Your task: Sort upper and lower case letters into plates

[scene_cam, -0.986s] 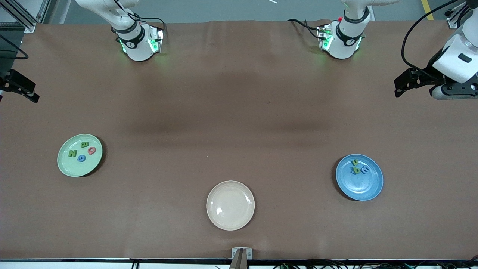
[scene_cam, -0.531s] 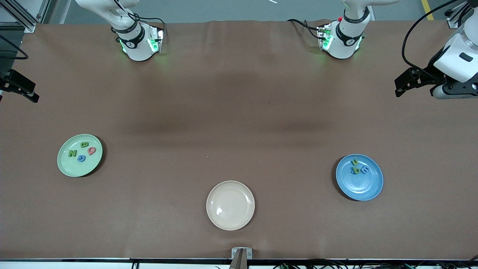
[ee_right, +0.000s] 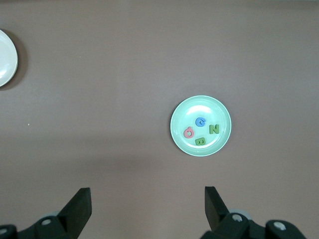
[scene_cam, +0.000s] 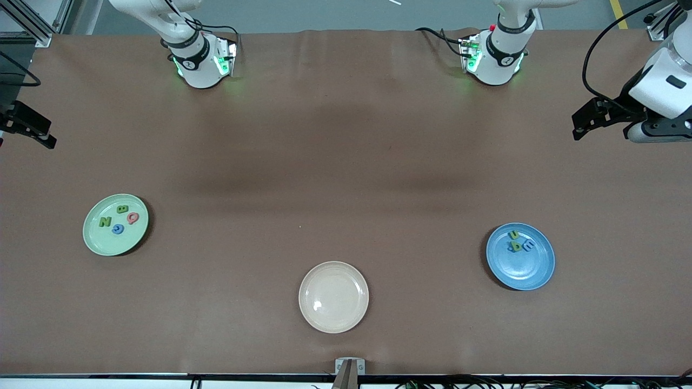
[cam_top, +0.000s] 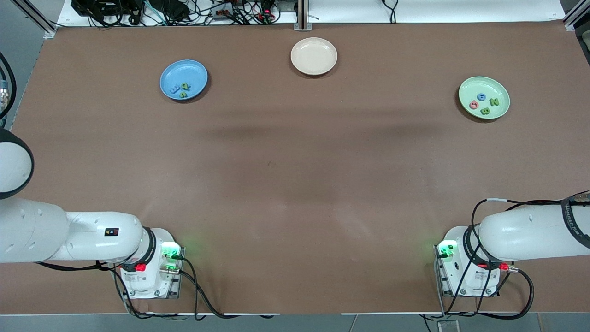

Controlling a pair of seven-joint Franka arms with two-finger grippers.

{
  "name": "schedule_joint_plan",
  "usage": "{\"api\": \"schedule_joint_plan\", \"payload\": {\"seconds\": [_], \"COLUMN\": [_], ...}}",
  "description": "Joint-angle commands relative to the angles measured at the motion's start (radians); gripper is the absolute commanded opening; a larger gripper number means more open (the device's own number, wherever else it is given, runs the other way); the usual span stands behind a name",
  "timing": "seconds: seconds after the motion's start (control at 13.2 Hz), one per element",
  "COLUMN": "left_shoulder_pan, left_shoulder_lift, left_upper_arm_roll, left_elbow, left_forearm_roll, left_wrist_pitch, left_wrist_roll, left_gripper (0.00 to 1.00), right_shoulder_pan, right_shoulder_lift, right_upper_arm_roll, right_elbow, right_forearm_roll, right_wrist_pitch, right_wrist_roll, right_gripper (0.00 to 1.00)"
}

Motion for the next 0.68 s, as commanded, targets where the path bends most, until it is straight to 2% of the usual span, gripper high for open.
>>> {"api": "schedule_joint_plan", "payload": {"seconds": [0.0, 0.61], "left_shoulder_pan": [0.005, 0.005], "left_shoulder_lift": [-0.004, -0.003], "left_upper_arm_roll": [0.001, 0.001], "left_elbow": [0.016, 0.023], "left_forearm_roll": [-0.020, -0.020], "left_wrist_pitch": [-0.015, -0.015], "left_wrist_roll": [0.014, 0.015], "left_gripper": [1.00, 1.00], "right_shoulder_pan": [0.000, -0.001], "right_shoulder_lift": [0.012, 0.013], "right_upper_arm_roll": [0.005, 0.005], "right_elbow": [0.016, 0.016], "right_forearm_roll": [-0.016, -0.017], "right_wrist_pitch": [-0.004, -0.004], "right_wrist_roll": [0.007, 0.007], "right_gripper": [1.00, 1.00]}}
